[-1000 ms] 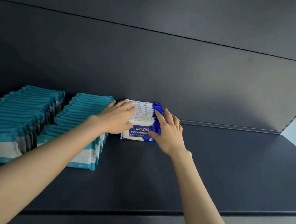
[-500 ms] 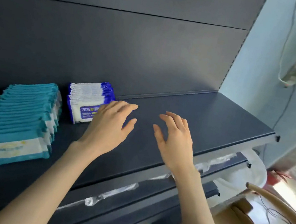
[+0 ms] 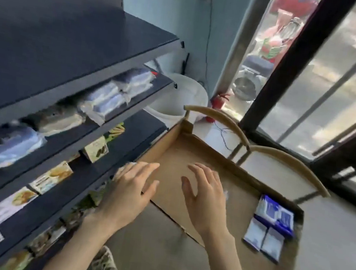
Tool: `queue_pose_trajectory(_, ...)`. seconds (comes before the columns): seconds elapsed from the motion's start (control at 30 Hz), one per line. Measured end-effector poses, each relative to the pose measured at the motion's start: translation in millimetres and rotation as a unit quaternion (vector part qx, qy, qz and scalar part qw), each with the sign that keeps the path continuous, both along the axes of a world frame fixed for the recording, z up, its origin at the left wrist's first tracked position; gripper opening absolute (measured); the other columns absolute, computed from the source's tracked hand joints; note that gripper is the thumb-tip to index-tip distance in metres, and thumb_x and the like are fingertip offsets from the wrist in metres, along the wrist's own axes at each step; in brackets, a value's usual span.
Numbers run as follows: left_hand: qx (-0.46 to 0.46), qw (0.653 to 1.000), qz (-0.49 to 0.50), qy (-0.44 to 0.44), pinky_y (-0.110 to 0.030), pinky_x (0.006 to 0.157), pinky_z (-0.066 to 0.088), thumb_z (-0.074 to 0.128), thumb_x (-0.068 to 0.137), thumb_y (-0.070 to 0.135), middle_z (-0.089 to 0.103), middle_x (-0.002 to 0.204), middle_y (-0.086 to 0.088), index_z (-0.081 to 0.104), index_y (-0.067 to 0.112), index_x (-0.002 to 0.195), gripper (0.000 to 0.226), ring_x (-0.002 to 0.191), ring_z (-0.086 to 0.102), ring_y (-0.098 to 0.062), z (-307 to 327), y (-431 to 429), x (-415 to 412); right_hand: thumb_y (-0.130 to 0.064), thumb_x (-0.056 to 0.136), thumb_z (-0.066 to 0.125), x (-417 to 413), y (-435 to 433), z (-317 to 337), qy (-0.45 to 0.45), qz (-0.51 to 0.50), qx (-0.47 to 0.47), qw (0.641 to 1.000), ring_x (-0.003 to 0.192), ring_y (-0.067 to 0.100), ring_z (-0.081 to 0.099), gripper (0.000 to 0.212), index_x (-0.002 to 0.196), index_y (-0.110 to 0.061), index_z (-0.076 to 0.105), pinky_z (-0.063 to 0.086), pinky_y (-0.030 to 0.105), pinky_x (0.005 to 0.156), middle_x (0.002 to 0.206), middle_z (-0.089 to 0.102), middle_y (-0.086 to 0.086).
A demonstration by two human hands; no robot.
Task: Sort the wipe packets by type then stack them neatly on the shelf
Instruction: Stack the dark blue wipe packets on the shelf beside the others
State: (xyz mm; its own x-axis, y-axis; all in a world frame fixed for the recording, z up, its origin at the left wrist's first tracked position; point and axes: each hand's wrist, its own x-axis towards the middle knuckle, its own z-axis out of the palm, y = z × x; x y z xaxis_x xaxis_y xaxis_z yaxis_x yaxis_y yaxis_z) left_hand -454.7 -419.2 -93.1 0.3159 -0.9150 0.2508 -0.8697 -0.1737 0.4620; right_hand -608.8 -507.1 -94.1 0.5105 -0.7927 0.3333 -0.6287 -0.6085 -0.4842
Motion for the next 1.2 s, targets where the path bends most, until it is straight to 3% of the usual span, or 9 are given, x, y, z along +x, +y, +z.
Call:
queue_pose_trajectory(0.17, 0.065, 0.993, -0.094, 0.018, -0.037, 0.092, 0.046, 0.039, 0.09, 0.044, 0.063, 0.115, 0.004, 0.058, 0.018, 0.125, 0.048, 0.108, 0.058, -0.017, -34.1, -3.6, -97.8, -0.018, 0.086, 0.068, -112.0, 20.7, -37.7, 0.024, -0.084, 0.052, 0.995, 0.105, 0.023, 0.06, 0.03, 0.116, -0.013, 0.064, 0.052, 0.036, 0.087, 0.115, 0.065, 0.004)
queue_pose_trajectory(0.37, 0.116, 0.974, -0.195, 0.03, -0.03, 0.096, 0.037, 0.054, 0.093, 0.029, 0.061, 0.121, 0.003, 0.054, 0.018, 0.13, 0.038, 0.113, 0.055, -0.017, -55.3, -28.9, -170.3, -0.012, 0.082, 0.072, -195.7, 30.1, -64.2, 0.012, -0.185, 0.096, 0.978, 0.102, 0.025, 0.062, 0.031, 0.112, -0.008, 0.066, 0.054, 0.038, 0.086, 0.11, 0.067, 0.006)
queue_pose_trajectory(0.5, 0.115, 0.964, -0.237, 0.024, -0.035, 0.091, 0.043, 0.059, 0.09, 0.025, 0.064, 0.115, 0.0, 0.057, 0.016, 0.125, 0.036, 0.107, 0.058, -0.02, -63.1, -70.8, -202.6, -0.012, 0.082, 0.072, -229.8, 9.4, -68.1, 0.009, -0.244, 0.107, 0.964, 0.102, 0.024, 0.062, 0.031, 0.112, -0.007, 0.066, 0.05, 0.035, 0.088, 0.109, 0.068, 0.007)
queue_pose_trajectory(0.6, 0.121, 0.958, -0.26, 0.015, -0.036, 0.086, 0.047, 0.05, 0.088, 0.031, 0.065, 0.11, 0.0, 0.06, 0.016, 0.121, 0.037, 0.102, 0.06, -0.021, -71.8, -108.4, -226.3, -0.012, 0.084, 0.07, -254.5, -17.6, -76.9, 0.01, -0.272, 0.114, 0.956, 0.099, 0.026, 0.062, 0.028, 0.111, -0.006, 0.065, 0.053, 0.037, 0.086, 0.108, 0.067, 0.009)
queue_pose_trajectory(0.83, 0.188, 0.938, -0.287, 0.048, -0.035, 0.095, 0.04, 0.059, 0.091, 0.02, 0.062, 0.118, 0.0, 0.055, 0.014, 0.129, 0.039, 0.109, 0.056, -0.02, -116.8, -210.9, -277.4, -0.014, 0.087, 0.065, -303.3, -106.4, -123.5, 0.012, -0.315, 0.203, 0.927, 0.103, 0.03, 0.06, 0.027, 0.112, -0.006, 0.064, 0.052, 0.044, 0.089, 0.111, 0.066, 0.01)
queue_pose_trajectory(1.2, 0.33, 0.9, -0.263, 0.112, -0.036, 0.094, 0.041, 0.051, 0.095, 0.019, 0.057, 0.122, -0.001, 0.048, 0.015, 0.134, 0.039, 0.112, 0.052, -0.021, -221.6, -322.0, -338.1, -0.016, 0.093, 0.057, -359.7, -215.1, -212.5, 0.052, -0.324, 0.34, 0.882, 0.108, 0.024, 0.054, 0.026, 0.118, -0.008, 0.061, 0.042, 0.03, 0.091, 0.119, 0.063, 0.004)
